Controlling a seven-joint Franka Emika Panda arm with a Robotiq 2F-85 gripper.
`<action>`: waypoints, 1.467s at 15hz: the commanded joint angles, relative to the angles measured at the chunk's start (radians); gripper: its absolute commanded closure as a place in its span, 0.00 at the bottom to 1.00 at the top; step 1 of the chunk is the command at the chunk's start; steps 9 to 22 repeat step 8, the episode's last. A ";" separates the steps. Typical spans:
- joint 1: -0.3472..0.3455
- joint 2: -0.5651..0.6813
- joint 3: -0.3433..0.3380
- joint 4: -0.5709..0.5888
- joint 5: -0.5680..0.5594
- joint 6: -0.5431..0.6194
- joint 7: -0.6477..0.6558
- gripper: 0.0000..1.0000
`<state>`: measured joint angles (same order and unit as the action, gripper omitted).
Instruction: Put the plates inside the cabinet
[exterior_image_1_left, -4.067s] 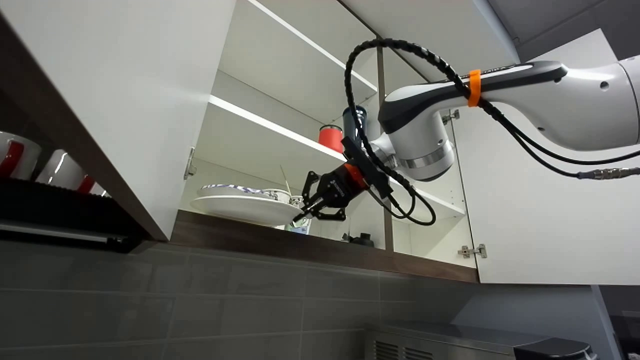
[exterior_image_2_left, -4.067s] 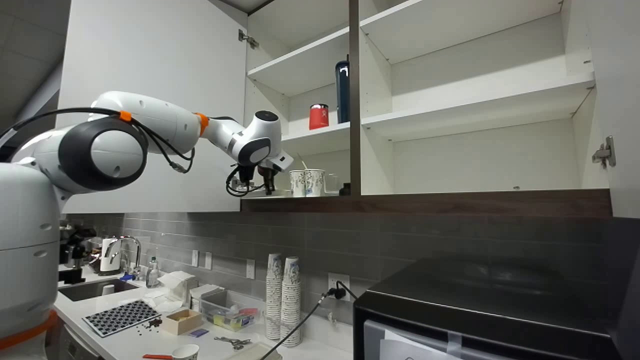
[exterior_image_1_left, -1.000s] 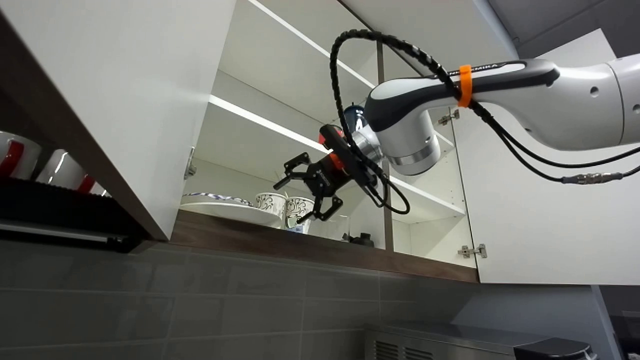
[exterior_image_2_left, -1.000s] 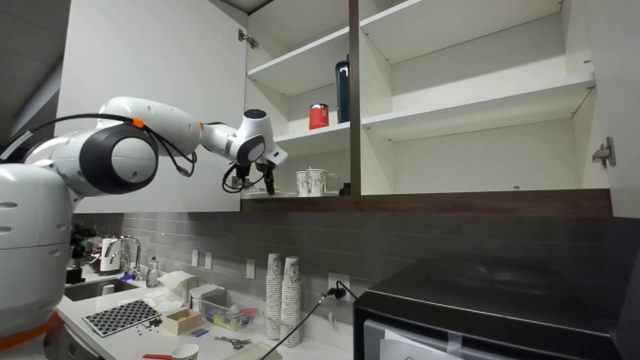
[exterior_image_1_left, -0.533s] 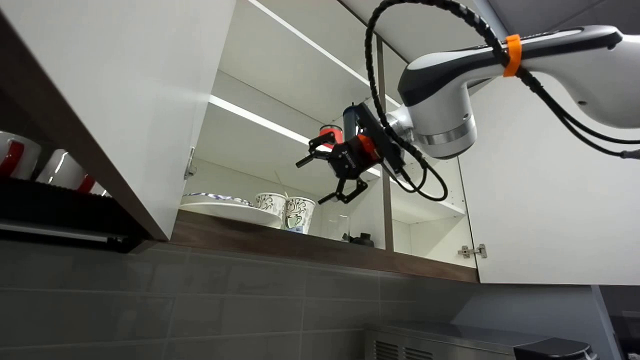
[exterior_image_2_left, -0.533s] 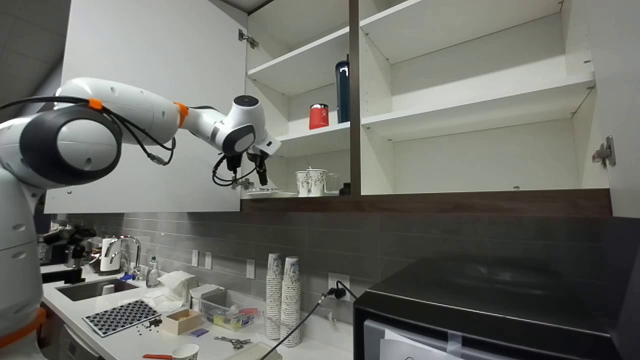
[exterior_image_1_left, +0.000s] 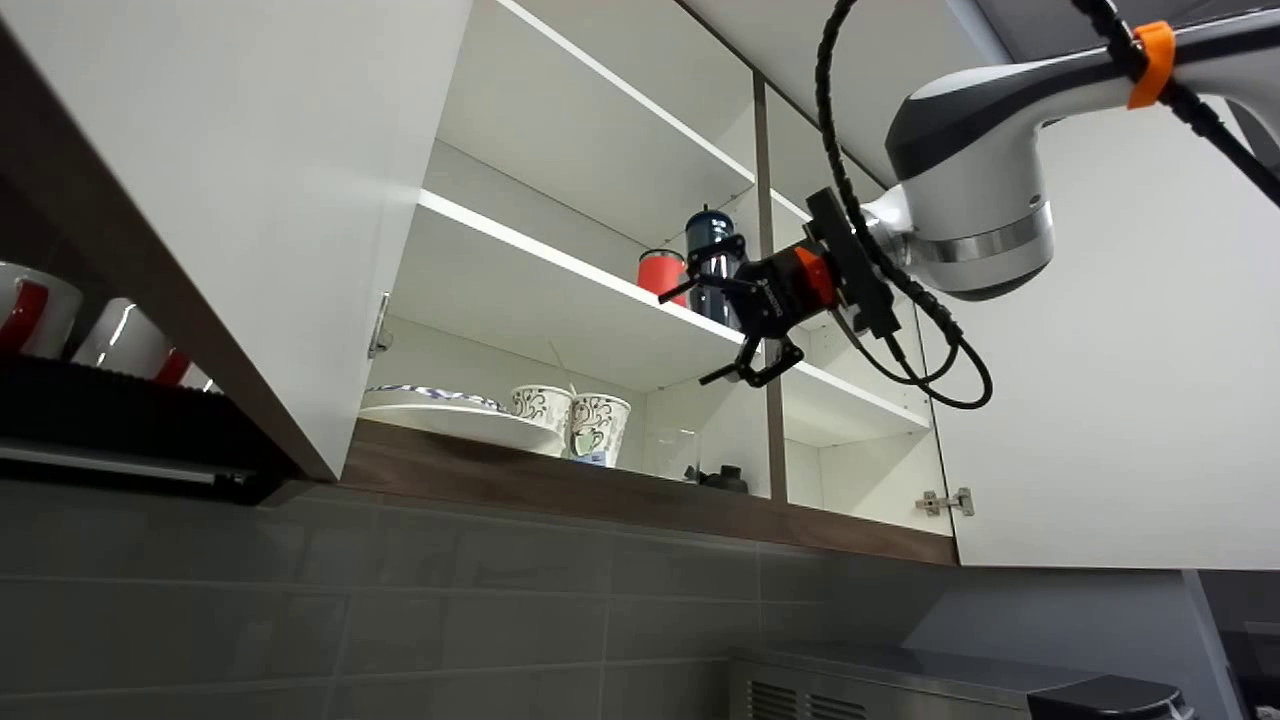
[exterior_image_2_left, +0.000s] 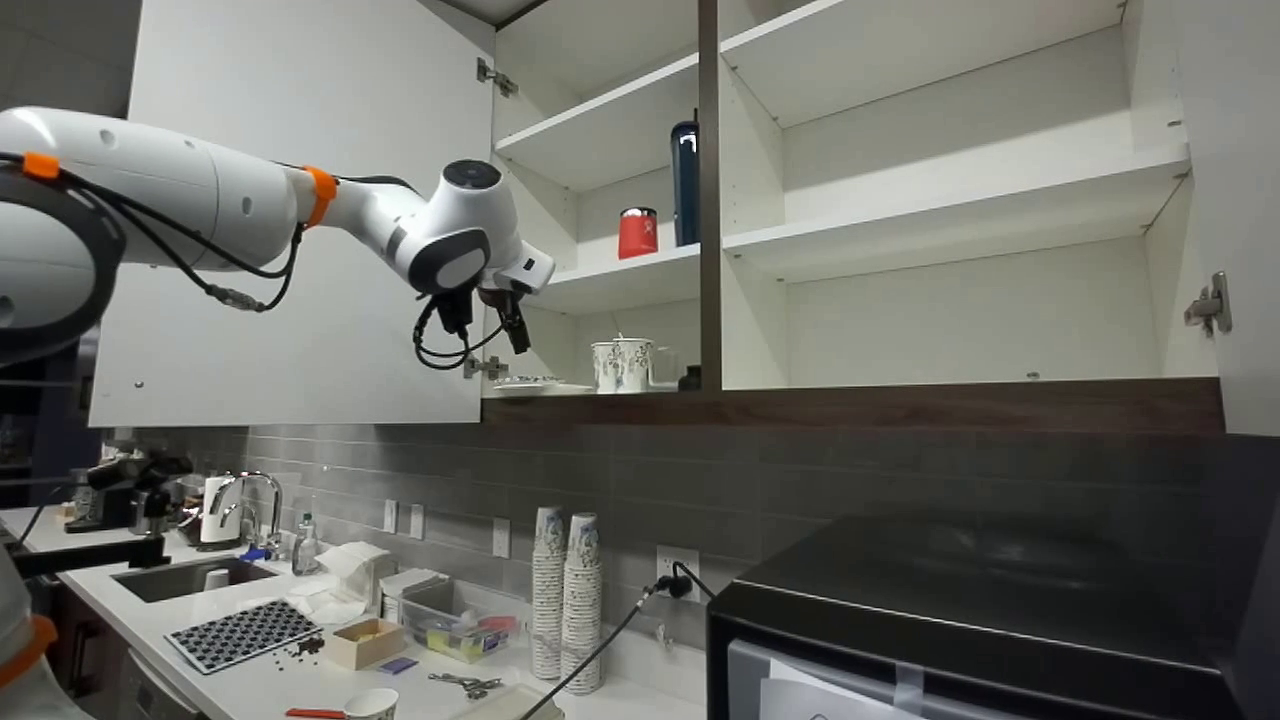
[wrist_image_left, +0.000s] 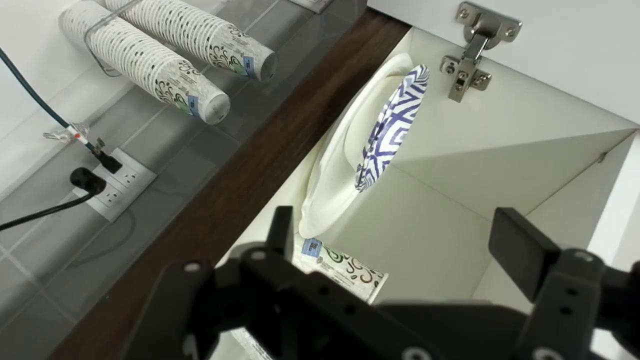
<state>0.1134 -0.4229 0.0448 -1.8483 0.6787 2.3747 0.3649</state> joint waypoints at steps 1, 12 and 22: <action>0.041 -0.092 -0.049 -0.109 0.093 0.033 -0.214 0.00; 0.009 -0.072 -0.042 -0.070 0.103 -0.005 -0.247 0.00; 0.009 -0.072 -0.042 -0.070 0.103 -0.005 -0.247 0.00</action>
